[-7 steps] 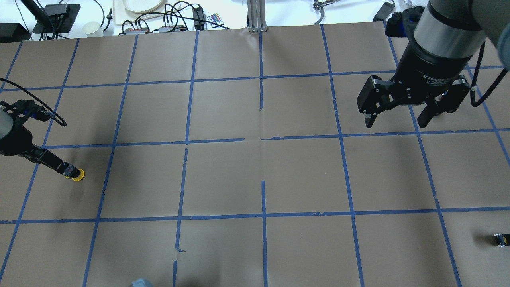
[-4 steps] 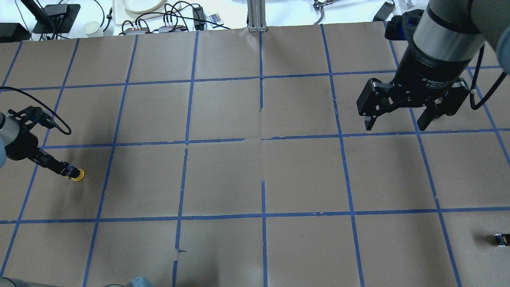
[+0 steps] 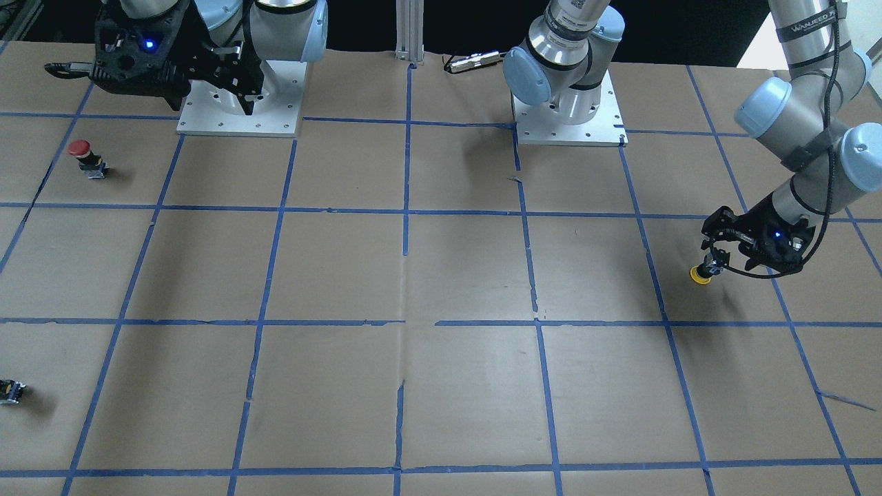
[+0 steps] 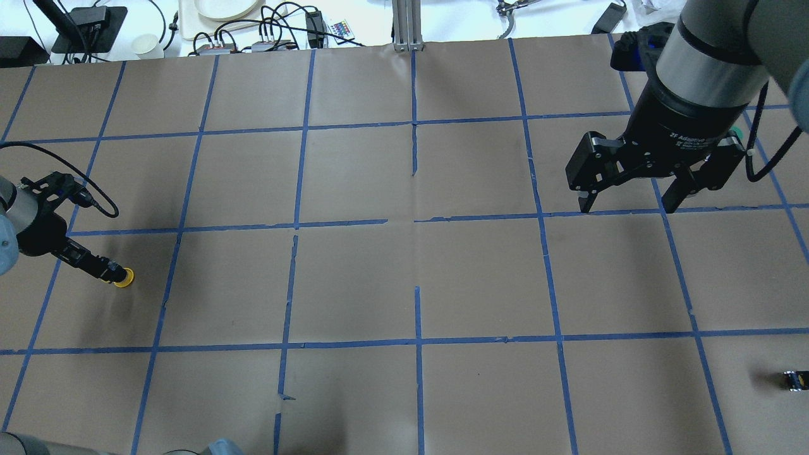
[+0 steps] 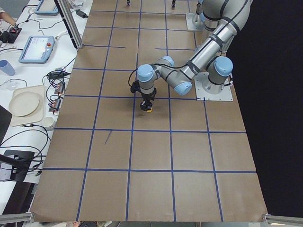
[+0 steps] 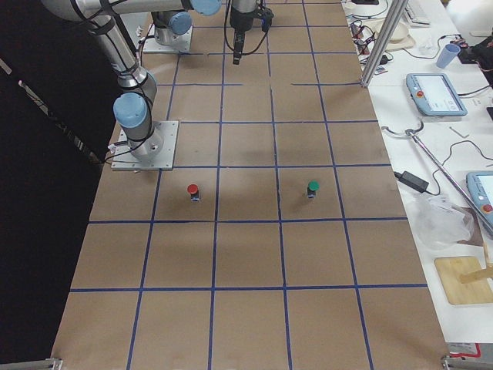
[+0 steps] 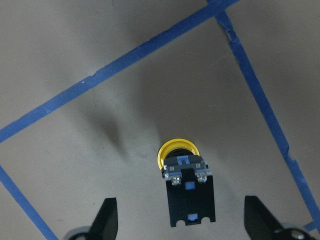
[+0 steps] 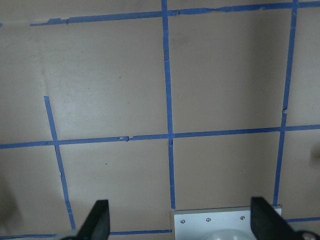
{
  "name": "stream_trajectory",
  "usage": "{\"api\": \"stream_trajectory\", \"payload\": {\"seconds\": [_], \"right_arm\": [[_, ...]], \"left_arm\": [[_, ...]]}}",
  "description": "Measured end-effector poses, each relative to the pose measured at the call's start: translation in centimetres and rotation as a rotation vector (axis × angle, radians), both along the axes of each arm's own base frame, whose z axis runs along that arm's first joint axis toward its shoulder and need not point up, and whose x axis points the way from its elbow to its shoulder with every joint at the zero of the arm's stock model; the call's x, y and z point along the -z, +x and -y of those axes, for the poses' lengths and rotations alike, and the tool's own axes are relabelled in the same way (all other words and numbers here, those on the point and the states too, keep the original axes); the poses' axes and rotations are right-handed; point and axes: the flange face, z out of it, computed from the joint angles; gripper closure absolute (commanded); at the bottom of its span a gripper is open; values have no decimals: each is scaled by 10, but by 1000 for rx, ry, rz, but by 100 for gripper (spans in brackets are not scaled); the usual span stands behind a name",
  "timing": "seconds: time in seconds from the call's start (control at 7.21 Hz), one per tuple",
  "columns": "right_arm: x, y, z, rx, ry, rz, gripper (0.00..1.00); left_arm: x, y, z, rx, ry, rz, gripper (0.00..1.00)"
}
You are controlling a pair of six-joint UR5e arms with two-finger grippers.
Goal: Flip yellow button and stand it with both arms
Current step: 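Close the left gripper on the yellow button's metal base, then lift the yellow button with the left gripper while the right gripper rises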
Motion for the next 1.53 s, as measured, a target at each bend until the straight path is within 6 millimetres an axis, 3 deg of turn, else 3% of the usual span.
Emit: {"api": "stream_trajectory", "payload": {"seconds": [0.14, 0.28, 0.42, 0.55, 0.83, 1.11, 1.39, 1.53], "right_arm": [[0, 0, 0, 0, 2, 2, 0], [0, -1, -1, 0, 5, 1, 0], [1, -1, -1, -1, 6, 0, 0], [1, -1, -1, -1, 7, -1, 0], [1, -2, -1, 0, 8, -2, 0], [1, -2, -1, 0, 9, -3, 0], [-2, -2, -3, -7, 1, 4, 0], [-11, -1, -9, -29, -25, 13, 0]], "left_arm": [[4, -2, -3, -32, 10, -3, 22], [8, -4, -6, -55, 17, -3, 37], [10, -6, -7, -64, 22, -2, 70], [10, -6, -8, -67, 21, 3, 80], [8, -6, -6, -67, 5, 14, 85], [-8, -10, 0, -65, -38, 18, 85], [-46, -30, 1, -71, -105, -33, 85], [-75, -54, -2, -65, -133, -76, 85]]}}
